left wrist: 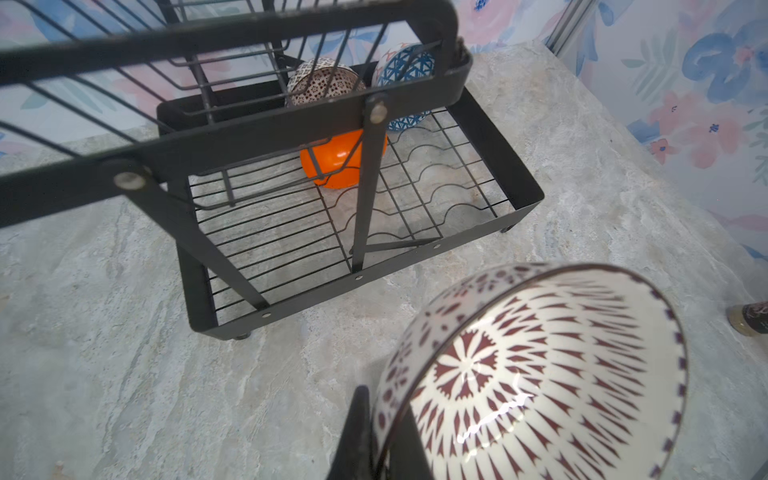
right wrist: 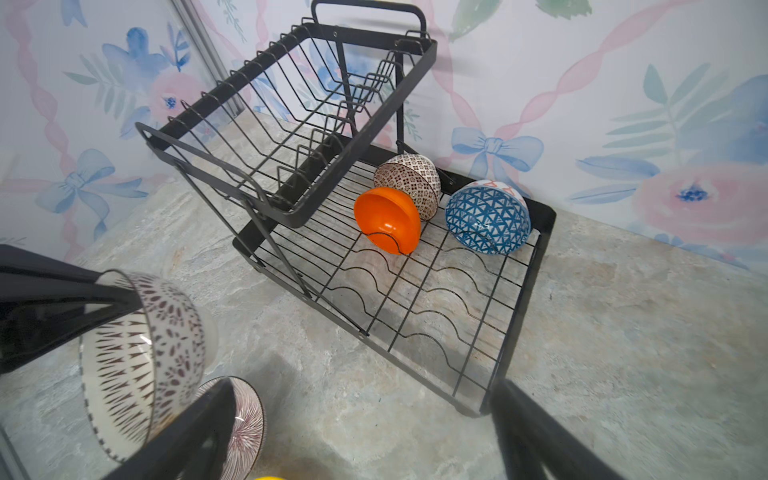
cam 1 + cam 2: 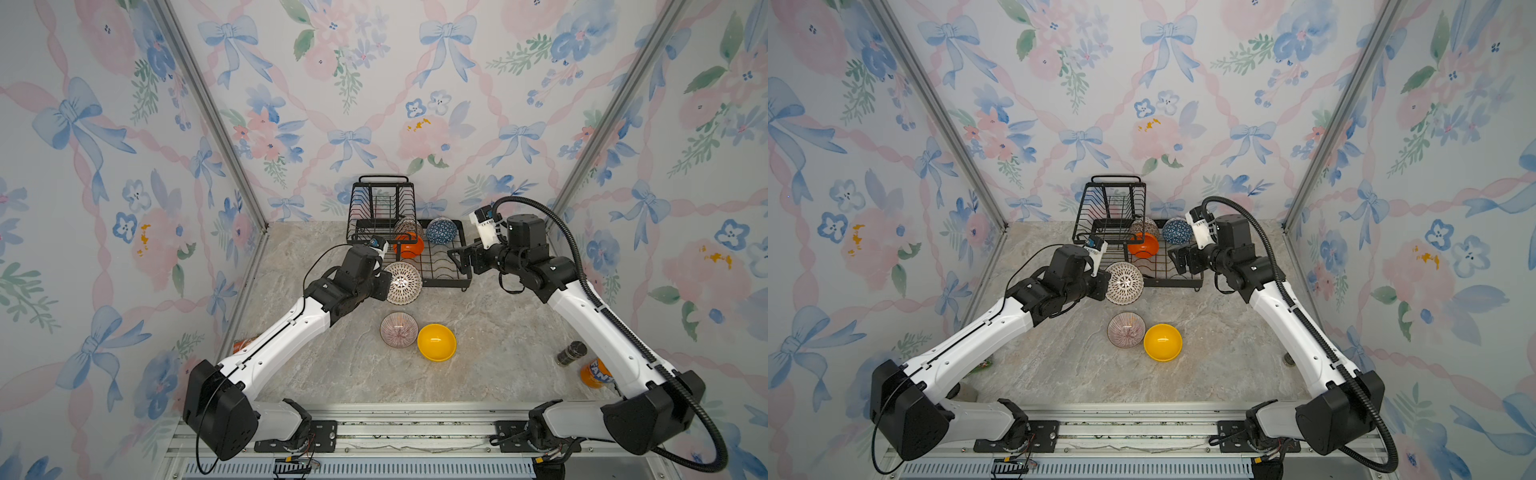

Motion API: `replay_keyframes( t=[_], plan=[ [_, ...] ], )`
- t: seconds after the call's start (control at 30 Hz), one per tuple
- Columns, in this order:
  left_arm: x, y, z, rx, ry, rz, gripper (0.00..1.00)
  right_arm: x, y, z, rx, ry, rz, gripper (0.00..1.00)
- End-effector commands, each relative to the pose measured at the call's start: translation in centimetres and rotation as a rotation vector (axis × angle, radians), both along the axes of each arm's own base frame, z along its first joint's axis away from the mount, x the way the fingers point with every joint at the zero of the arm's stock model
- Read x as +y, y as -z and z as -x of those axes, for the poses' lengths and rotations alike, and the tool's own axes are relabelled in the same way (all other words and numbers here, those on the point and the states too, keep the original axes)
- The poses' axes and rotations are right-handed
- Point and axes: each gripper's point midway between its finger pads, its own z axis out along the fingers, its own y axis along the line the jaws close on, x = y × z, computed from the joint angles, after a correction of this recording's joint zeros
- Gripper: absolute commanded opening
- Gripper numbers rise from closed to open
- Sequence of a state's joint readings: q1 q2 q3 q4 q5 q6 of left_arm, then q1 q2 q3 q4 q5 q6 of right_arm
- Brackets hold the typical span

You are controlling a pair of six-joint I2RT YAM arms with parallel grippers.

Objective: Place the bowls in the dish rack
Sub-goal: 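Lift the white lattice bowl with the left gripper toward the right gripper, then grasp the white lattice bowl rim with the right gripper beside the left gripper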

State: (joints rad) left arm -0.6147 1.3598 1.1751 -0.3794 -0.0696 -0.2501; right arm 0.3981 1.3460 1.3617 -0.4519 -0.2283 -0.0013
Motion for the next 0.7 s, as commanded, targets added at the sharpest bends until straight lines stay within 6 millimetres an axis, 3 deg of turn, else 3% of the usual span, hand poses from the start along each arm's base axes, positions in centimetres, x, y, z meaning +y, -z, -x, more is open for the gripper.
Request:
replay_keyframes(
  t=[0.0, 0.27, 0.53, 0.67],
  plan=[
    [-2.9, -4.2, -1.3, -0.119, 0.065, 0.077, 0.0, 1.9, -0.2, 1.5, 0.033, -0.058, -0.03, 0.97],
    [-6.3, -4.7, -2.1, -0.139, 0.136, 0.077, 0.0, 3.8, 1.5, 1.3, 0.081, -0.058, 0.003, 0.97],
    [-7.7, -4.9, -2.5, -0.148, 0.163, 0.08, 0.0, 4.3, 3.2, 0.9, 0.131, -0.048, 0.018, 1.0],
    [-8.1, -4.9, -2.7, -0.15, 0.169, 0.08, 0.0, 4.3, 4.2, 0.7, 0.169, -0.035, 0.039, 0.89]
  ],
)
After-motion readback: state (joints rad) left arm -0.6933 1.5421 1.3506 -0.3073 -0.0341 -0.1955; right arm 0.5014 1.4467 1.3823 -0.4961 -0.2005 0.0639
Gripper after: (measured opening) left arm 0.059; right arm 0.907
